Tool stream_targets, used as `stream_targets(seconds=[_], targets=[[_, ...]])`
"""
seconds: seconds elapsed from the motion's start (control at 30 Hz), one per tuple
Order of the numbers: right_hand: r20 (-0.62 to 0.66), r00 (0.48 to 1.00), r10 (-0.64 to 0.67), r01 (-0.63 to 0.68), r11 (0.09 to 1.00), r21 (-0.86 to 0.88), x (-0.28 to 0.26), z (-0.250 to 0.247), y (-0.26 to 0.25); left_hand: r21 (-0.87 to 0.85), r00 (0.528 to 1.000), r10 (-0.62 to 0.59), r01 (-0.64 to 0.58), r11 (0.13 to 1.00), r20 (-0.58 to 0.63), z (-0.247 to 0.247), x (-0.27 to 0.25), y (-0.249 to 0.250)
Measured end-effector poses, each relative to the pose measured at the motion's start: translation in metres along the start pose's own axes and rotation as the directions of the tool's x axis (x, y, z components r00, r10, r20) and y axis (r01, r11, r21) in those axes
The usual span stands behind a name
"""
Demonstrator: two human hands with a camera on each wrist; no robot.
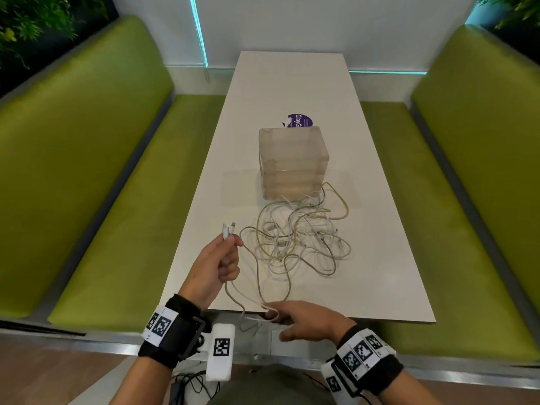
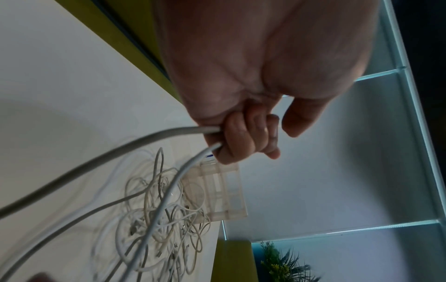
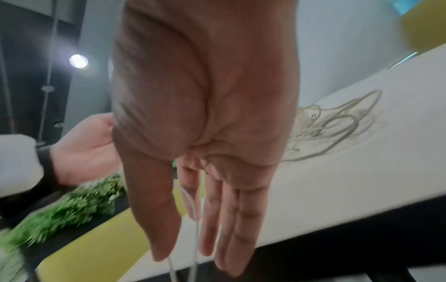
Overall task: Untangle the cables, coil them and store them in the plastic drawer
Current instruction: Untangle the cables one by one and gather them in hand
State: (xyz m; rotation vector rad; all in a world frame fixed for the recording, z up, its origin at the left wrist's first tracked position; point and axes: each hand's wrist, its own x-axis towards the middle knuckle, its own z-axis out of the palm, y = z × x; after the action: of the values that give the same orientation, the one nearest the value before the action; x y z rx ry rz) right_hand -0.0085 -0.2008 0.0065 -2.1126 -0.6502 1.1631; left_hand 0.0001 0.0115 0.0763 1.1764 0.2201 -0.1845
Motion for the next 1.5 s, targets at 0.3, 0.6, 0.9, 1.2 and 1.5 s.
stream_targets(seconds=[0.3,0.6,0.9,1.2,1.5], targets=[[-0.685,0.694,0.22,-0.124,0.975,0.187,0.009,-0.071,0.045,-0.011,0.997,0.034,-0.033,0.999,0.063,0.001,0.003,-0.006],[-0.774,0.439,0.456,-0.213,0.89,0.403,0.015,-0.093,0.061,0.088,0.998,0.025,-0.029,0.996,0.05,0.012,0.008,-0.015],[-0.8,0.399,0.449,0.13,0.835,0.534,0.006,-0.095,0.036,0.045,0.999,0.025,-0.027,0.999,0.036,0.025,0.014,-0.017],[-0.721,0.69,0.062,0.368,0.828,0.423,-0.004,-0.075,-0.008,0.012,0.998,0.045,-0.044,0.999,-0.041,0.038,0.028,-0.022],[-0.776,0.63,0.012,0.431,0.826,0.363,0.004,-0.057,-0.045,0.028,0.995,0.078,-0.08,0.996,0.059,0.051,0.037,-0.016]])
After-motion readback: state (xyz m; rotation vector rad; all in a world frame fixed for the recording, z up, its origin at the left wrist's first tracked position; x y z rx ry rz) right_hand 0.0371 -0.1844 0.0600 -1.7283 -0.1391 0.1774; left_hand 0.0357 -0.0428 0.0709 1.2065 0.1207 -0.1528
